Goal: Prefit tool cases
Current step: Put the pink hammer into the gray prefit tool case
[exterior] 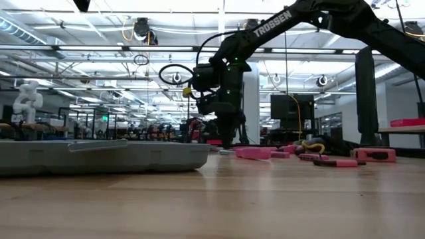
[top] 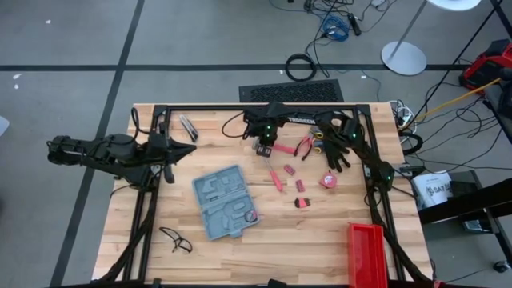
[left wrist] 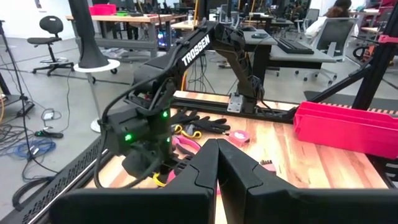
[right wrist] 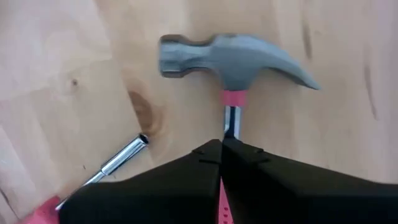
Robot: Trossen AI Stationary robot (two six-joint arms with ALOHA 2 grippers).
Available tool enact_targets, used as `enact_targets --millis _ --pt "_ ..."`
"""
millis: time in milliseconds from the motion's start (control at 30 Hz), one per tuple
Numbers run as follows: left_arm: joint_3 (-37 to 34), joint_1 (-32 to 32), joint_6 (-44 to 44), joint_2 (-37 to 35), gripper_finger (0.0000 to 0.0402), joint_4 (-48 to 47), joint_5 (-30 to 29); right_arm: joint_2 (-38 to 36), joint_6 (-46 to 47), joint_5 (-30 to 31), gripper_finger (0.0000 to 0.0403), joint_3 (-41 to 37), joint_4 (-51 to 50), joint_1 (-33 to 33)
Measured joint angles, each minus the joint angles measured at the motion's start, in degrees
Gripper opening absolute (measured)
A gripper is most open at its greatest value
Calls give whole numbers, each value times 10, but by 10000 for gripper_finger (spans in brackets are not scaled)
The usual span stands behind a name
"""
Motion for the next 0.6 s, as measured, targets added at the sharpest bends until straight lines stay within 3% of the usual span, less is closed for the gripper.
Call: enact_targets --millis 300,433,600 --pt "0 0 1 0 13 0 0 17 -15 43 53 0 5 23" --pt "0 0 4 0 13 0 0 18 -21 38 12 0 3 22" --pt "0 0 4 0 13 0 -1 18 -23 27 1 2 1 21"
